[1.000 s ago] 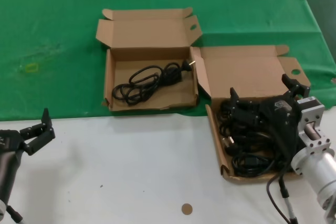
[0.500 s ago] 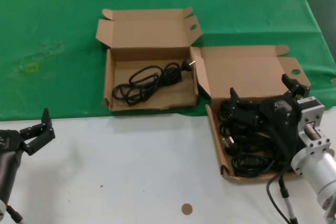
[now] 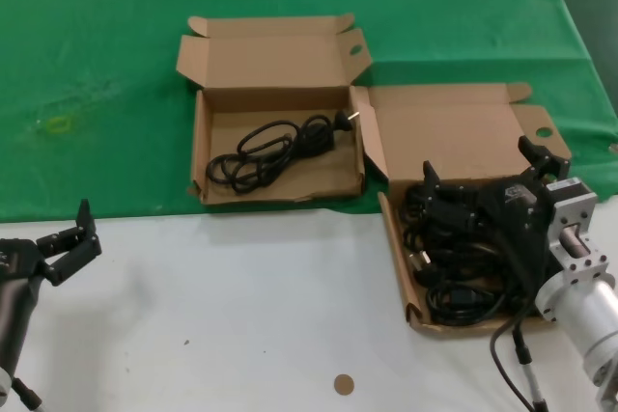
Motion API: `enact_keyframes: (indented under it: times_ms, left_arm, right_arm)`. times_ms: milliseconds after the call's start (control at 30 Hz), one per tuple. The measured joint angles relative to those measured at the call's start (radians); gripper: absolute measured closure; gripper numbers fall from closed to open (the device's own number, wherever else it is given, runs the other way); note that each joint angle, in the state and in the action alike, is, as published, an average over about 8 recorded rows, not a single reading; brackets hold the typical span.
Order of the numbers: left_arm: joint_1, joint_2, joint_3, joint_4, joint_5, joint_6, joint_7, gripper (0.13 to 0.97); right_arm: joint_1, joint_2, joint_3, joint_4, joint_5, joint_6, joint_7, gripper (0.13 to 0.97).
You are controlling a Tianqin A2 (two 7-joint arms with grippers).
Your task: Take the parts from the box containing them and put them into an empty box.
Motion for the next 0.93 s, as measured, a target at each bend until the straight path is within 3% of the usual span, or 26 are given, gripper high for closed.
enact_keyframes:
  times_ms: [933]
  left_arm:
    - [0.0, 0.0, 0.0, 0.0, 0.0, 0.0, 0.0, 0.132]
  right_arm:
    - [0.0, 0.0, 0.0, 0.0, 0.0, 0.0, 0.0, 0.129]
